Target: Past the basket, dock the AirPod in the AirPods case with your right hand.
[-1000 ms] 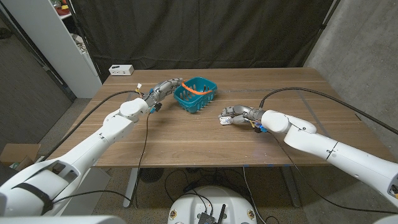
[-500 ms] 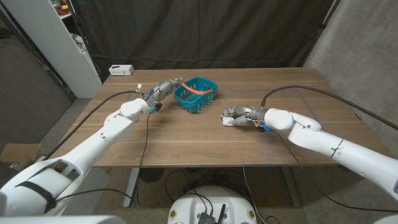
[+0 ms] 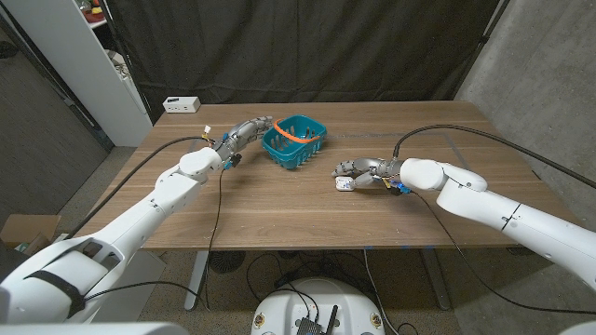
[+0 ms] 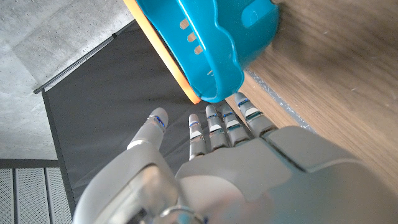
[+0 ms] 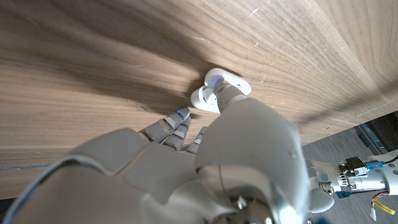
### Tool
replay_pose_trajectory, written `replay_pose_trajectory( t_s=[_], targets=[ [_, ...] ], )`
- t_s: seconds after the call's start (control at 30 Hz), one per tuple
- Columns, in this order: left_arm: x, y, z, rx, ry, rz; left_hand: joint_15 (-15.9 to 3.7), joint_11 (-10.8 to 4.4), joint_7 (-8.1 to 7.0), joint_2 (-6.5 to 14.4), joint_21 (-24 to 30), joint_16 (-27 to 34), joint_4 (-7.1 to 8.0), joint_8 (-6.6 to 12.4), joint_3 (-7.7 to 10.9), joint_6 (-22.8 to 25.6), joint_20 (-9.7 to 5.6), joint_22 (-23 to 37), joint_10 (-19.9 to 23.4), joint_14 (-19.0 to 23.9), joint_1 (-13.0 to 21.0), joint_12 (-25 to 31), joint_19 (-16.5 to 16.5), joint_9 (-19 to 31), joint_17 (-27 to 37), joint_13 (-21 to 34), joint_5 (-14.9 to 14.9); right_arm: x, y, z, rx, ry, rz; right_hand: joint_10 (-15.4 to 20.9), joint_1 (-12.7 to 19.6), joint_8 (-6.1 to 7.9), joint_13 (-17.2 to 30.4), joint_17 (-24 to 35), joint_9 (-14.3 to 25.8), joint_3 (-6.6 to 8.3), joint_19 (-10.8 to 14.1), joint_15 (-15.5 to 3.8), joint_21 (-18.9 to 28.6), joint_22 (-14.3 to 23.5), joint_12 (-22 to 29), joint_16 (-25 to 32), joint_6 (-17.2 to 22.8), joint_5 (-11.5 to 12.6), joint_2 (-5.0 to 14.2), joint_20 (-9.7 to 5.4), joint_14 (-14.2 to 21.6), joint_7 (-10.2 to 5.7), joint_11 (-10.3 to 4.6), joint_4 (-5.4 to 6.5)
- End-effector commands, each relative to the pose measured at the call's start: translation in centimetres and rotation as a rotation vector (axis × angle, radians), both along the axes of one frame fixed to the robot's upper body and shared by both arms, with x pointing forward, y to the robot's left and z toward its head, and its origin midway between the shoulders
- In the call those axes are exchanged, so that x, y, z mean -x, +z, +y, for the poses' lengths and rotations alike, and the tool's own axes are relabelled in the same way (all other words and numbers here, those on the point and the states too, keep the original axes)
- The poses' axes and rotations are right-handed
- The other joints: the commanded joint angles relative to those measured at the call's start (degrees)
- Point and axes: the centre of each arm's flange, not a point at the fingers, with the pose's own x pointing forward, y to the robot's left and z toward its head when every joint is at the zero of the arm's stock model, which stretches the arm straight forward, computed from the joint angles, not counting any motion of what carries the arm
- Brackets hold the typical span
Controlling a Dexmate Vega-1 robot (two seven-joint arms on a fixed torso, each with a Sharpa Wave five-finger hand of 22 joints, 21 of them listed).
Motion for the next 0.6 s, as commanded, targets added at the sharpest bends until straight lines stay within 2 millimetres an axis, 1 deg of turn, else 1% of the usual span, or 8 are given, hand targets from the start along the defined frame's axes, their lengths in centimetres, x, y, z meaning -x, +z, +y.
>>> replay_pose_trajectory(
  t_s=[0.03,0.13,0.17,0.27,0.33,0.4,0.6],
  targets=[
    [0.3,-0.4,0.5,0.011,0.011,-0.011,-0.41,-0.20,-0.52,-0.13,0.22,0.20,-0.29,0.37,0.11,0.92,0.46,0.25,0.25,0.19,0.89,0.23,0.14,0.11,0.02,0.06,0.28,0.3,2.2,1.2,-0.035,0.051,-0.026,0.34,-1.50,0.73,0.15,0.38,0.22,-0.60,0.65,-10.03,0.63,0.12,0.63,0.56,-0.75,-0.32,0.82,-1.01,0.38,-0.02,-0.20,0.99],
    [0.4,-0.5,0.6,0.013,0.018,-0.012,-0.40,-0.38,-0.79,-0.08,0.27,0.23,-0.37,0.47,0.12,1.22,0.48,0.26,0.43,0.29,1.01,0.30,0.24,0.11,0.01,0.07,0.30,0.4,2.5,1.5,-0.033,0.057,-0.020,0.27,-2.10,0.93,0.13,0.50,0.25,-0.79,0.81,-10.02,0.70,0.12,0.67,0.65,-0.68,-0.31,1.12,-0.94,0.35,-0.02,-0.08,1.42],
    [0.5,-0.5,0.6,0.015,0.018,-0.013,-0.30,-0.38,-0.77,-0.03,0.28,0.22,-0.41,0.45,0.12,1.22,0.58,0.27,0.43,0.29,1.09,0.31,0.24,0.11,0.01,0.07,0.31,0.5,2.6,1.5,-0.035,0.060,-0.015,0.27,-2.76,1.05,0.12,0.61,0.26,-1.01,0.79,-9.98,0.70,0.13,0.73,0.71,-0.61,-0.33,1.29,-0.89,0.29,-0.02,0.00,1.86],
    [0.5,-0.5,0.7,0.015,0.021,-0.017,-0.58,-0.57,-1.08,-0.06,0.32,0.26,-0.52,0.50,-0.01,1.52,0.43,0.28,0.65,0.38,1.20,0.39,0.31,0.11,0.05,0.07,0.31,0.6,2.8,1.6,-0.042,0.064,-0.009,-0.55,-3.71,1.02,0.09,0.89,0.21,-1.19,0.78,-9.91,0.71,0.15,0.53,0.84,-1.04,-0.24,1.79,-0.85,0.06,-0.01,0.10,2.51],
    [0.6,-0.6,0.7,0.015,0.020,-0.017,-0.33,-0.35,-1.15,0.12,0.31,0.26,-0.57,0.51,0.01,1.66,0.68,0.29,0.60,0.35,1.36,0.37,0.26,0.11,0.07,0.06,0.34,0.7,2.9,1.5,-0.047,0.068,-0.006,-0.57,-4.28,0.91,0.08,1.10,0.16,-1.19,0.70,-9.96,0.70,0.17,0.59,0.96,-1.49,-0.14,2.21,-0.88,-0.02,-0.01,-0.02,3.01],
    [0.6,-0.6,0.7,0.012,0.016,-0.019,-0.46,-0.44,-1.34,0.18,0.33,0.27,-0.61,0.54,-0.01,1.81,0.64,0.30,0.67,0.37,1.45,0.40,0.30,0.11,0.08,0.06,0.35,0.8,3.1,1.4,-0.049,0.072,-0.005,-0.72,-4.99,0.86,0.07,1.37,0.11,-1.16,0.68,-9.93,0.72,0.19,0.61,1.14,-1.88,-0.03,2.56,-0.86,-0.04,-0.02,-0.03,3.61],
    [0.8,-0.5,0.7,0.006,0.016,-0.027,-0.61,-0.45,-1.49,0.26,0.35,0.29,-0.82,0.56,-0.06,2.09,0.61,0.31,0.76,0.50,1.79,0.44,0.32,0.11,0.06,0.06,0.37,1.6,3.4,1.0,-0.059,0.079,-0.008,-0.70,-5.75,0.91,0.04,1.86,0.06,-0.79,0.83,-10.06,0.82,0.22,0.75,1.50,-2.22,0.25,3.05,-0.77,0.01,-0.04,-0.02,4.43]
  ],
)
